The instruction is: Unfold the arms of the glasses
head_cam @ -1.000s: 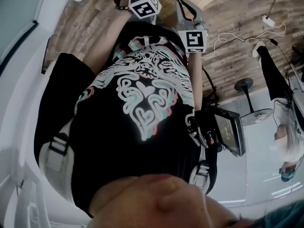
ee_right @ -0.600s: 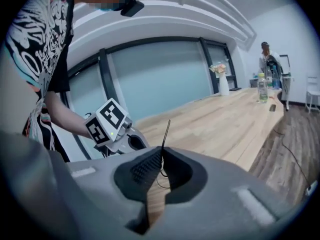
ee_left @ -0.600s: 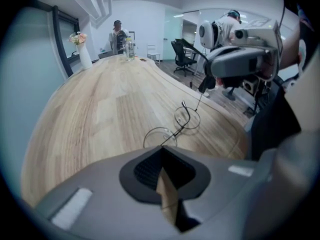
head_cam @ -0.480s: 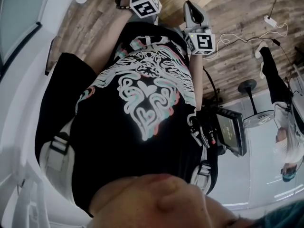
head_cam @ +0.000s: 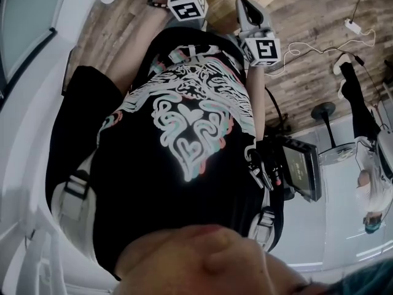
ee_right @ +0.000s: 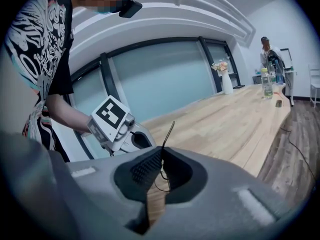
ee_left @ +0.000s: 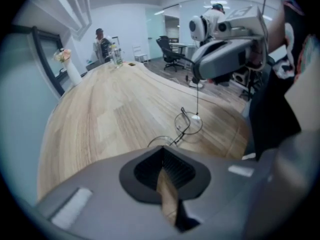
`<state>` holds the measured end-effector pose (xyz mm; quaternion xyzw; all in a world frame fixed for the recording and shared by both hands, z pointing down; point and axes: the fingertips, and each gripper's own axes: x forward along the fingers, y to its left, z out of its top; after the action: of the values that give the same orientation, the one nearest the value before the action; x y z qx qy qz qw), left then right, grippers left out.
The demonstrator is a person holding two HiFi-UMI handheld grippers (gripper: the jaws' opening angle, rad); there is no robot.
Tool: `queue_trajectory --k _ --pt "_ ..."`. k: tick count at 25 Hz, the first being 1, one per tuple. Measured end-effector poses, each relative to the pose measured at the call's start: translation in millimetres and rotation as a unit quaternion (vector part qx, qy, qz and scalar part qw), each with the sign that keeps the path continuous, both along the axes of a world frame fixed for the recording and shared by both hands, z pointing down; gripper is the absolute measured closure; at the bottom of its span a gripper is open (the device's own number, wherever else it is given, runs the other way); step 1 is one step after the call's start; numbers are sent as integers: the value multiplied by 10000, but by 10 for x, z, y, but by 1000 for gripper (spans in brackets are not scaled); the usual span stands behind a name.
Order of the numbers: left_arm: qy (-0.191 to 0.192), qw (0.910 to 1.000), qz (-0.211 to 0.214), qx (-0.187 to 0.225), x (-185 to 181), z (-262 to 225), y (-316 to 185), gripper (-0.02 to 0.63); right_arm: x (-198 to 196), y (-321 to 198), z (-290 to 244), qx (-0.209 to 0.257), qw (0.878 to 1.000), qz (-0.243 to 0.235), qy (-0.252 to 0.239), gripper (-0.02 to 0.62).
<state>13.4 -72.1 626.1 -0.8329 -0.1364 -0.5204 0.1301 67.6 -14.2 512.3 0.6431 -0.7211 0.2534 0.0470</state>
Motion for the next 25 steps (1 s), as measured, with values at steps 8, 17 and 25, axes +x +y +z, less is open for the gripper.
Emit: queue_trajectory --k 8,17,25 --pt "-79 9871 1594 87 12 -170 241 569 -178 -92 -21 -16 9992 -364 166 586" --pt "-514 9609 2696 368 -103 -41 343 569 -235 -106 -16 -99 9986 -492 172 586" --pt "-670 9459 3128 545 -71 -10 372 569 -263 -102 -19 -175 9984 -507 173 586"
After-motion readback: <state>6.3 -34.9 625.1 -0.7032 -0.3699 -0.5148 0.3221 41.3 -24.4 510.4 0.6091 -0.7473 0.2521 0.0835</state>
